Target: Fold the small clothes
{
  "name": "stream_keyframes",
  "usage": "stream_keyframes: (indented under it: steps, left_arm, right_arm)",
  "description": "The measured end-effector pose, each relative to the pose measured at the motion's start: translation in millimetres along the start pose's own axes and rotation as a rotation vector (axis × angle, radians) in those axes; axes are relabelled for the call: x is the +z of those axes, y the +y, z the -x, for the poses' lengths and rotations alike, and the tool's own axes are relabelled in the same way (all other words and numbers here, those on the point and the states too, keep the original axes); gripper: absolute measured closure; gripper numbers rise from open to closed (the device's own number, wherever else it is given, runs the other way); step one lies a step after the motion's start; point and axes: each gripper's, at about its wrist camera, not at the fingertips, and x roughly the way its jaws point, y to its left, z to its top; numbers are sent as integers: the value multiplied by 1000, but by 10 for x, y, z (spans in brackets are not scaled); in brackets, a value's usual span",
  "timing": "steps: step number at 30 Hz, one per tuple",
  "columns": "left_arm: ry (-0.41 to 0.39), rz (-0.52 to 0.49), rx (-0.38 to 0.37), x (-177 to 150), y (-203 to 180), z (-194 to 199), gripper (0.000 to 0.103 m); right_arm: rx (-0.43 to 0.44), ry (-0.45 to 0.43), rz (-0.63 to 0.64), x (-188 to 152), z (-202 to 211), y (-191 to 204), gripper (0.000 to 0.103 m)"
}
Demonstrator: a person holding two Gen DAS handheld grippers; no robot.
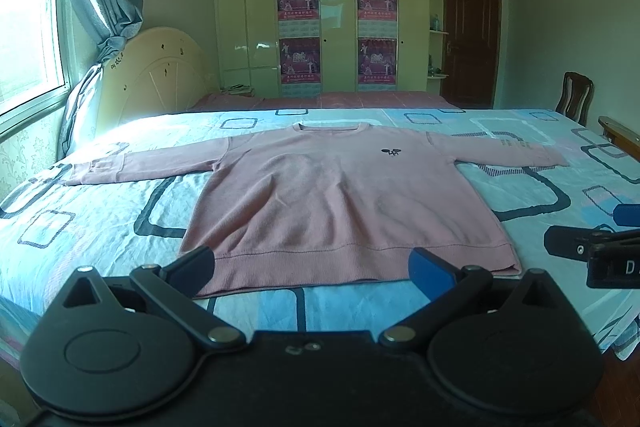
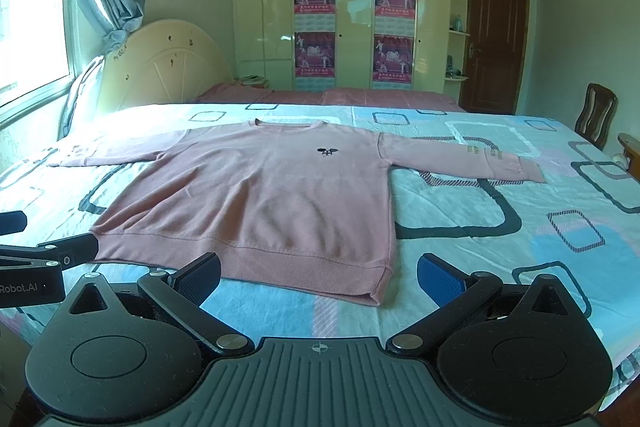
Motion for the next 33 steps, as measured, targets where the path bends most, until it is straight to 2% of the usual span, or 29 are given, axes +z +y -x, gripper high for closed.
stream_keyframes:
  steps: [33]
  left_arm:
    - [37,21,1,-36,60,-147,1]
  right_arm:
    - [-8,28,0,-29,-135,6,0]
